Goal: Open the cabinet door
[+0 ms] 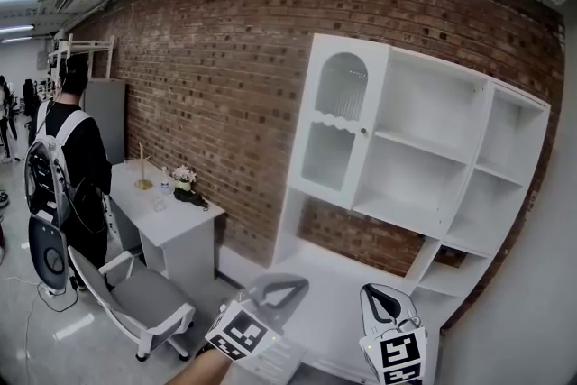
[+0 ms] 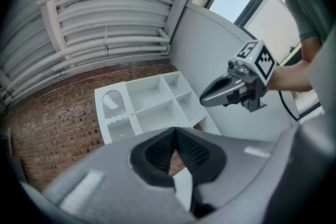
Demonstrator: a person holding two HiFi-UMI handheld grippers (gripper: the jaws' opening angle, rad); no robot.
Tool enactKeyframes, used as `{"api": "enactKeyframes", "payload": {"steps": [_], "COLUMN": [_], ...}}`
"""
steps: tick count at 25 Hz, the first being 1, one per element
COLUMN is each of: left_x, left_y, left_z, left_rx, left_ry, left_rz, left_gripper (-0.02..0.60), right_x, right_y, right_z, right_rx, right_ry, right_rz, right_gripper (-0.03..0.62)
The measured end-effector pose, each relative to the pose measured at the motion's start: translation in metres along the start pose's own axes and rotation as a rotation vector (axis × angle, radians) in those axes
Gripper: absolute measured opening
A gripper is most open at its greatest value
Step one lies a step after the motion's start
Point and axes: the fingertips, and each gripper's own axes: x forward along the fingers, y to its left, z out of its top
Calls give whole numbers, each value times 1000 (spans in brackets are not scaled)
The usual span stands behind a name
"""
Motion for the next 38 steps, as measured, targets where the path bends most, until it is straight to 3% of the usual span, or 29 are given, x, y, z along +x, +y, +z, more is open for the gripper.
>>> {"api": "enactKeyframes", "payload": {"steps": [22, 38], "left_x": [90, 134], "left_y": [-3, -11], "left_z": [-14, -17], "left_rx": [24, 45], "left_ry": [83, 121], "left_rz": [101, 134], "left_gripper": [2, 2], "right_x": [39, 47], "right_y": [-68, -111], "right_z": [-51, -80], "right_rx": [15, 42], "right_ry": [-73, -114], "right_rz": [126, 153], "right_gripper": [8, 8]}}
